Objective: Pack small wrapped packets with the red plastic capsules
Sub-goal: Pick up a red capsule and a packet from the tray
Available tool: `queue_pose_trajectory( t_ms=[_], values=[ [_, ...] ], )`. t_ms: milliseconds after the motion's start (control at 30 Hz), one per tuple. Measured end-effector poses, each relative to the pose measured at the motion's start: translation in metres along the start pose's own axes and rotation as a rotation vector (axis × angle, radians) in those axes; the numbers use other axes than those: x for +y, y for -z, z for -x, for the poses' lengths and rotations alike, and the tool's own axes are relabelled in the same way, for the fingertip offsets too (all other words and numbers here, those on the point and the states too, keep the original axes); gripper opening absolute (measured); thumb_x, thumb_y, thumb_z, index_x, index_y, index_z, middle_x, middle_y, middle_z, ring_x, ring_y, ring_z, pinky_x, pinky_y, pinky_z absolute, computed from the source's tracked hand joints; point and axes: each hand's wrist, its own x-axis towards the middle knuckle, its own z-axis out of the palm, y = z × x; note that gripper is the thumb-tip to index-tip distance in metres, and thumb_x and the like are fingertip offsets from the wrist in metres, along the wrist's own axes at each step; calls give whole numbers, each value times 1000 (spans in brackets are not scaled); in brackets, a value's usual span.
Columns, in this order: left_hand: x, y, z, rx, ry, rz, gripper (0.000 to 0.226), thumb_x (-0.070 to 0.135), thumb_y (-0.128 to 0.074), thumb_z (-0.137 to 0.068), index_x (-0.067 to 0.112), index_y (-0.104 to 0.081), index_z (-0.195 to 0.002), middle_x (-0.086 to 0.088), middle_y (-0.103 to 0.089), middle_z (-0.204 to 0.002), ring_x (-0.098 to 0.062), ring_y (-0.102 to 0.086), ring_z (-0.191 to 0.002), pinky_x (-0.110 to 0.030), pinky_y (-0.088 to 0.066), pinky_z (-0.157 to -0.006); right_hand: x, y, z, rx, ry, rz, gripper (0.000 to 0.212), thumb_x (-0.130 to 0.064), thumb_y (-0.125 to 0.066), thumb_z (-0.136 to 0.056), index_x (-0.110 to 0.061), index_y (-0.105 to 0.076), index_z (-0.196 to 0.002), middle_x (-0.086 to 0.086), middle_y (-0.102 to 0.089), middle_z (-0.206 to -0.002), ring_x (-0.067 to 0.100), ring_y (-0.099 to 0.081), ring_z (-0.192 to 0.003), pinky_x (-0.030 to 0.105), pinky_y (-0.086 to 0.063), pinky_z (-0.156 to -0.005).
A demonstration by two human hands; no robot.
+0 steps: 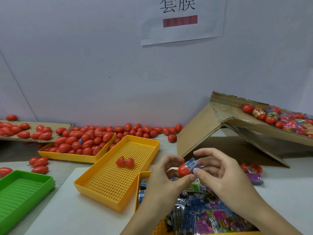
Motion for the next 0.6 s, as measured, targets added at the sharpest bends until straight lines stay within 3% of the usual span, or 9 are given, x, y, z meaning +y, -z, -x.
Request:
queue_pose_trajectory(
  t_ms=[133,267,400,600],
  values=[
    [0,0,1,-14,-53,-74,33,21,-85,-77,23,-63,-102,8,-68,-94,-13,-68,-88,-35,-60,-79,1,2,-1,-19,-11,6,28,-30,-75,-79,-37,-70,-106,-13,-71,-96,10,-72,-88,29,-61,-74],
    [2,-1,2,-26,-84,-37,30,37,-77,-80,23,-65,-103,5,-68,-95,-13,-69,-89,-31,-60,-74,1,4,-2,-29,28,42,24,-44,-69,-77,-36,-73,-99,-9,-75,-96,11,-72,-88,33,-60,-75],
    [0,-1,0,-19,-85,-51,27,25,-77,-83,23,-64,-106,8,-70,-100,-12,-68,-96,-36,-60,-82,4,5,-3,-16,32,60,26,-49,-68,-75,-39,-74,-98,-11,-74,-96,8,-70,-92,33,-58,-80],
    [-1,0,0,0,-89,-54,29,19,-81,-81,24,-65,-104,10,-70,-100,-10,-68,-97,-33,-59,-84,5,4,-3,5,42,75,29,-52,-67,-72,-36,-74,-96,-12,-75,-94,5,-70,-90,31,-57,-77]
  ],
)
